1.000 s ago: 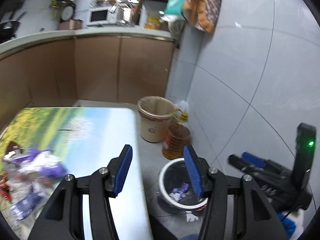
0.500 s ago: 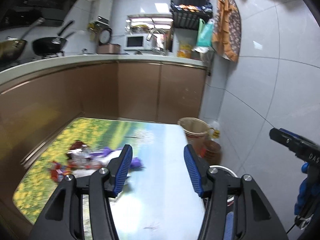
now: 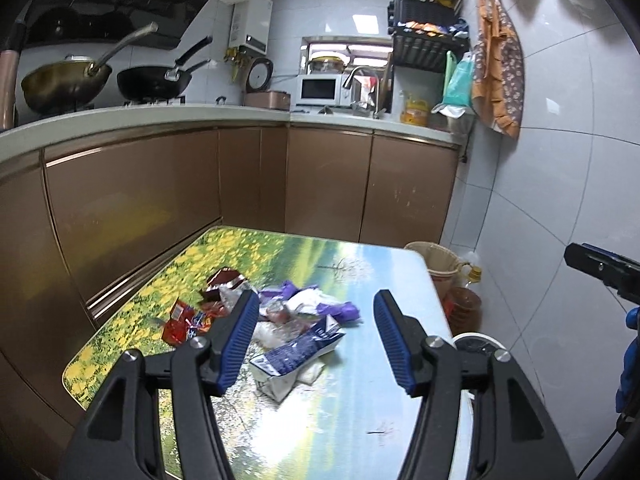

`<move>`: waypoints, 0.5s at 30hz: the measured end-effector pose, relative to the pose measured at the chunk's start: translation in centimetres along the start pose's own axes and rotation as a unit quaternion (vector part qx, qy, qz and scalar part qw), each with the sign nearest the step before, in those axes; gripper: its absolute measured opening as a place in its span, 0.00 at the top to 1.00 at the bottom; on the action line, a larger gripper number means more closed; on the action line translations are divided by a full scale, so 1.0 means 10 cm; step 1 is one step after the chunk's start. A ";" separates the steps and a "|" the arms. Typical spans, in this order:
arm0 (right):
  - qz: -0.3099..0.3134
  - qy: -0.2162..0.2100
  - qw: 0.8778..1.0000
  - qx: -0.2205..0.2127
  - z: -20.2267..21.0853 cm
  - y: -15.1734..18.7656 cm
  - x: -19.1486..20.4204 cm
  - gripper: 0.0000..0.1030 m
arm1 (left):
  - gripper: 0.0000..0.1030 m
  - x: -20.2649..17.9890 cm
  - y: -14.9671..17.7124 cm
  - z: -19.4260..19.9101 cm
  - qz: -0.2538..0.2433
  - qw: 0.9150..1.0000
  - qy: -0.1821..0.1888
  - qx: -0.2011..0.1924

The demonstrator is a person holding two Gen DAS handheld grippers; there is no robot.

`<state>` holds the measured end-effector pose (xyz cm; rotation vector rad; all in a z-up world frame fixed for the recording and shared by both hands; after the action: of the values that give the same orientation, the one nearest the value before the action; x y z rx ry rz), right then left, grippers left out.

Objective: Collect trash
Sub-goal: 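Withdraw both grippers from the bin back to the table, then grasp the blue-and-white milk carton with the left gripper while the right grasps a purple bag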

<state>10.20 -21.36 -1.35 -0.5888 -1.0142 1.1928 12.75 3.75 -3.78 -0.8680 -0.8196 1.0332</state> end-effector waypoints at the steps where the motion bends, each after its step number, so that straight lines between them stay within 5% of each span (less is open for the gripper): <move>1: 0.001 0.001 1.000 0.006 -0.07 0.02 0.00 0.27 | 0.43 0.03 0.04 -0.06 0.001 1.000 0.001 0.005; 15: 0.027 -0.020 0.993 0.117 -1.54 0.29 0.24 0.27 | 0.35 0.26 0.82 -1.25 -0.019 0.991 0.082 0.108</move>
<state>22.48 -16.26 -10.01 -0.4109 -0.8814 1.3528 21.54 5.80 -15.96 -0.7383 -0.5714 0.9839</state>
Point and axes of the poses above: each gripper's, at about its wrist camera, not at the fingertips, and z roughly against the way its jaws point, x to its left, y to its underside, the point moved 9 cm from there along -z, roughly the way its jaws point, and after that the axes turned 15 degrees about -z, right-handed, at the moved point
